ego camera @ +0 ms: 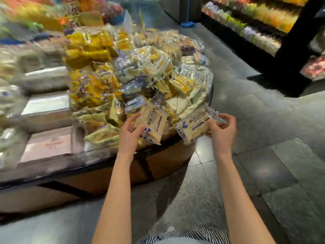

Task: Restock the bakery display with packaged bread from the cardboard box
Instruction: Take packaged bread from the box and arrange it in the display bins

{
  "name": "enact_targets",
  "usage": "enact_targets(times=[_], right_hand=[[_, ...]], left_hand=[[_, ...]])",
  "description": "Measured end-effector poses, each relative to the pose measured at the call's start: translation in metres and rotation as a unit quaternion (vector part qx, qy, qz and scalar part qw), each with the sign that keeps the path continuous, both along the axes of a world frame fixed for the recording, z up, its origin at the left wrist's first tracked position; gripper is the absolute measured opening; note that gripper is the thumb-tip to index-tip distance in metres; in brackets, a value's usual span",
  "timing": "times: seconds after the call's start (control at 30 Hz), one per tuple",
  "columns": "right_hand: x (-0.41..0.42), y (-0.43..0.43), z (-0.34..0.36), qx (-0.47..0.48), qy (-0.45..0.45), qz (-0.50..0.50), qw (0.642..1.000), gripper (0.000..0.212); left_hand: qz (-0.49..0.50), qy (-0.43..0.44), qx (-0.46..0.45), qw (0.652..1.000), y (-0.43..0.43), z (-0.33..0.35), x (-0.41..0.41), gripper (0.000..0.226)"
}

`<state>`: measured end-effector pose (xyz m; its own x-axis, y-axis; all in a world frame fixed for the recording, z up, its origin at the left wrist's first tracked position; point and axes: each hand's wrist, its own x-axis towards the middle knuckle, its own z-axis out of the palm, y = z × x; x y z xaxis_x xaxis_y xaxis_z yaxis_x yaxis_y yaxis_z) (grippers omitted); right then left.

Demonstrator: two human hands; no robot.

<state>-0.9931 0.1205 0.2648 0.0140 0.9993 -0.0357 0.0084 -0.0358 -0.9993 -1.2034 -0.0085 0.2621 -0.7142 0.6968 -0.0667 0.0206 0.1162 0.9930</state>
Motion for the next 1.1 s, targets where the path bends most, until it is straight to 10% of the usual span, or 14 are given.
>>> enact_targets(times=[0.4,1.1], right_hand=[[-0.253,-0.059,0.002,0.023,0.014,0.249,0.968,0.020],[-0.615,-0.070,-0.017,0.047,0.006,0.354,0.934,0.018]], left_hand=[[0.265,0.005,0.028,0.964,-0.138,-0.011,-0.162,0.035],[0.396,0.017,-0.001,0.918,-0.185,-0.002,-0.456,0.040]])
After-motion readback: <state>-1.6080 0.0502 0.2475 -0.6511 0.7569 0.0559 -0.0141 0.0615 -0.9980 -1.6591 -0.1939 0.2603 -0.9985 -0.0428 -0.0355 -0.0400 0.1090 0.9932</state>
